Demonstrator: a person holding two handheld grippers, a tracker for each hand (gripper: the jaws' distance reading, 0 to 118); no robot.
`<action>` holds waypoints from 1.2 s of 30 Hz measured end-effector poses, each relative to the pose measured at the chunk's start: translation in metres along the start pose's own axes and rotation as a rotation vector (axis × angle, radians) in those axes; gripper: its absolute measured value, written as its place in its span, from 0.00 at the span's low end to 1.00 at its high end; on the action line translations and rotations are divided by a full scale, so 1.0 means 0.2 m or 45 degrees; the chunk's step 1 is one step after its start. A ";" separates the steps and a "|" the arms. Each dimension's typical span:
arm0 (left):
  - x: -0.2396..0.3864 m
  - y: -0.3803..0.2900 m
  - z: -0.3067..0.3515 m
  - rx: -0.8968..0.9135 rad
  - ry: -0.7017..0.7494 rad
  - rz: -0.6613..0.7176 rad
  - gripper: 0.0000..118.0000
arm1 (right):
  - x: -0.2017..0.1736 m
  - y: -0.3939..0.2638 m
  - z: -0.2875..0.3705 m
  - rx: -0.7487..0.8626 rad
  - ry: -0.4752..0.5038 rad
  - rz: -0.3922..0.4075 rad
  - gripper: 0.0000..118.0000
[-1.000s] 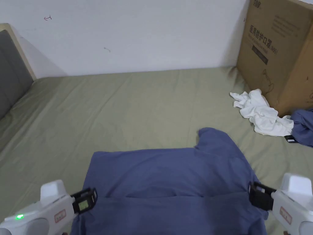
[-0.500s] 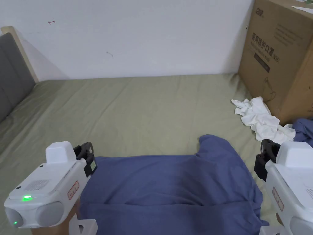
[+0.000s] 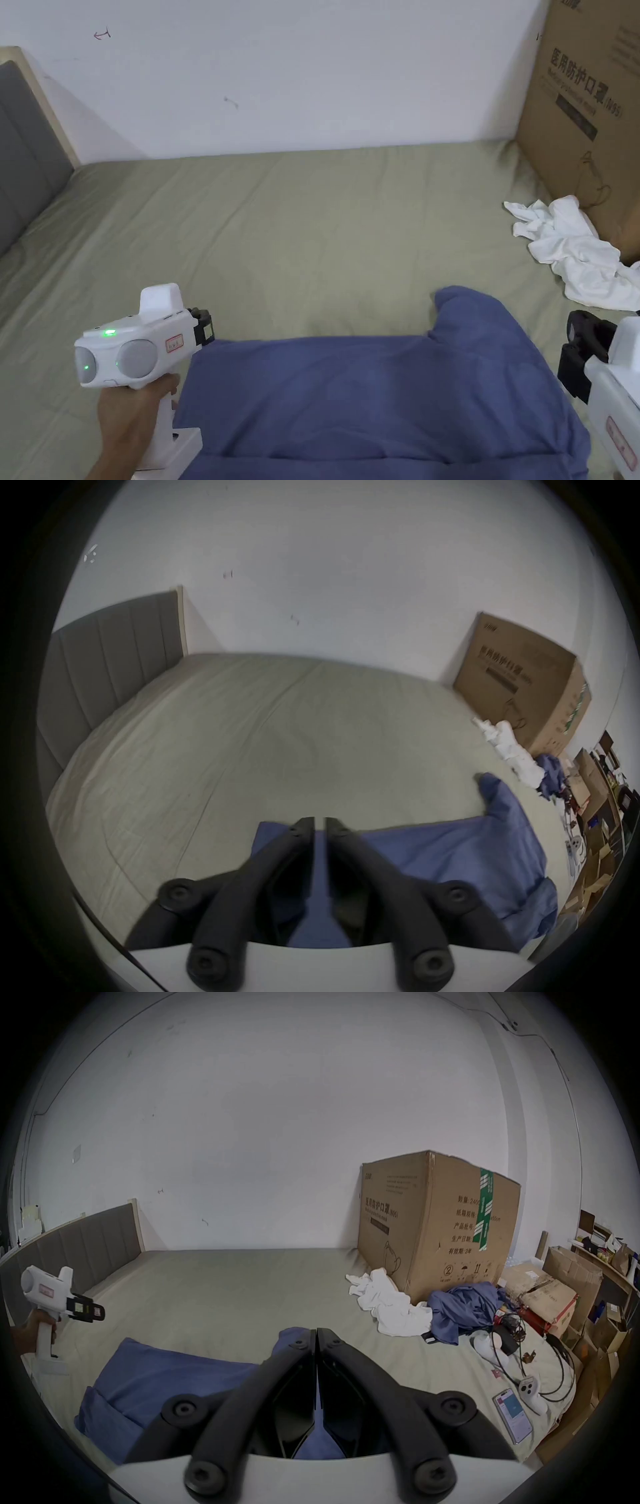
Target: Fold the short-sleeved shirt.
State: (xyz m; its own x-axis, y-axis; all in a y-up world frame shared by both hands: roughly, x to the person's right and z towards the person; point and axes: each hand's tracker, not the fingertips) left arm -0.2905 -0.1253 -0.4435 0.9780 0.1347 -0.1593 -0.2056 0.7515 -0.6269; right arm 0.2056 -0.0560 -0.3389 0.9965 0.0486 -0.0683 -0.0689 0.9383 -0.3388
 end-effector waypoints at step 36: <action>-0.12 -0.04 -0.28 -0.194 -0.003 0.082 0.01 | 0.15 -0.41 -1.58 -0.918 0.016 0.071 0.35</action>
State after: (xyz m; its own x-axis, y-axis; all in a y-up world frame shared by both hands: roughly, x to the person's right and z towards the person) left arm -0.3151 -0.1702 -0.4766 0.9626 0.1810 -0.2014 -0.2708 0.6345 -0.7240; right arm 0.2256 -0.2401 -0.6105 0.9903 0.0815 -0.1127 -0.1379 0.4751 -0.8691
